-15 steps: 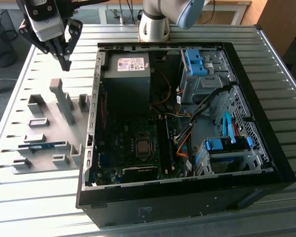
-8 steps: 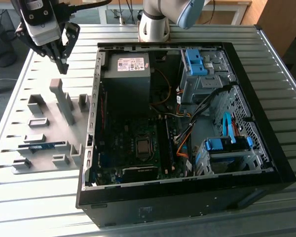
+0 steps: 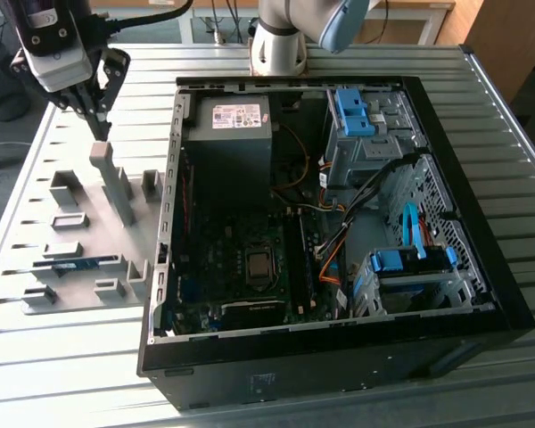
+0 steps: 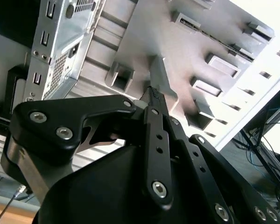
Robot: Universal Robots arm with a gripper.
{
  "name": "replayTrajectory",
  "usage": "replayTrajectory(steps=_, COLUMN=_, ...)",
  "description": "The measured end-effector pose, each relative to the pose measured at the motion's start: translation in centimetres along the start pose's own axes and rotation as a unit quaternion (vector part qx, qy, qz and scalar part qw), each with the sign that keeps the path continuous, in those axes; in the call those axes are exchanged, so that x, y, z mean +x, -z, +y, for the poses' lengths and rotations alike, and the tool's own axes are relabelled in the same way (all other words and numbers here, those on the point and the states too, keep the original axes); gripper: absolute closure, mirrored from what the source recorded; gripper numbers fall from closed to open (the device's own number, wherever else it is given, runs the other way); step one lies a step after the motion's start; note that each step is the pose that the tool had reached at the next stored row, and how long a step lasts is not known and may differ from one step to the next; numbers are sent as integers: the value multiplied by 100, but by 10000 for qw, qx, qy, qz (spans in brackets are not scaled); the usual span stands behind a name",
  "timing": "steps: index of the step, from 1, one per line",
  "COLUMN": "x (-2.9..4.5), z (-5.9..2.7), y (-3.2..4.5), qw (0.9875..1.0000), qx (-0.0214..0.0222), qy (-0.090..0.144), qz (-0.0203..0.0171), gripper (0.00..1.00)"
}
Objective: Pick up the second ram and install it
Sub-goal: 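Reach for the second ram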
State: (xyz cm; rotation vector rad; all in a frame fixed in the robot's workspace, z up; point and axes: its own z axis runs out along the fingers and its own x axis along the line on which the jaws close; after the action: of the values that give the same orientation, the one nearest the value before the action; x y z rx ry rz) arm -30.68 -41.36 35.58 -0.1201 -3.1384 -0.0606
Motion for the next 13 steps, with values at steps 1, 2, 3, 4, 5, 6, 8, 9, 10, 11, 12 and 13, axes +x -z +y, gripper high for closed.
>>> replayTrajectory(steps=1, x=10, z=-18, y=-4, qw=10000, qx=1, qy=0, qz=4, gripper=89)
replayTrajectory(steps=2, x=24, z=-35, y=-8, qw=10000, qx=1, qy=0, qz=7, gripper=89)
replayTrajectory(steps=3, x=43, z=-51, y=-10, qw=10000, qx=2, qy=-1, qz=9, gripper=89)
replayTrajectory(steps=4, x=65, z=-70, y=-14, qw=10000, qx=1, qy=-1, qz=10, gripper=89)
replayTrajectory(steps=5, x=84, z=-87, y=-17, qw=10000, qx=1, qy=0, qz=11, gripper=89)
replayTrajectory(steps=6, x=102, z=-105, y=-19, qw=10000, qx=2, qy=0, qz=13, gripper=89)
replayTrajectory(steps=8, x=130, z=-144, y=-25, qw=10000, qx=2, qy=-1, qz=16, gripper=89)
replayTrajectory(steps=9, x=139, z=-164, y=-27, qw=10000, qx=2, qy=-1, qz=17, gripper=89)
replayTrajectory(steps=10, x=148, z=-180, y=-29, qw=10000, qx=2, qy=2, qz=20, gripper=89)
replayTrajectory(steps=11, x=158, z=-195, y=-33, qw=10000, qx=2, qy=4, qz=21, gripper=89)
replayTrajectory(steps=12, x=176, z=-204, y=-35, qw=10000, qx=2, qy=4, qz=23, gripper=89)
replayTrajectory(steps=13, x=203, z=-210, y=-38, qw=10000, qx=2, qy=5, qz=24, gripper=89)
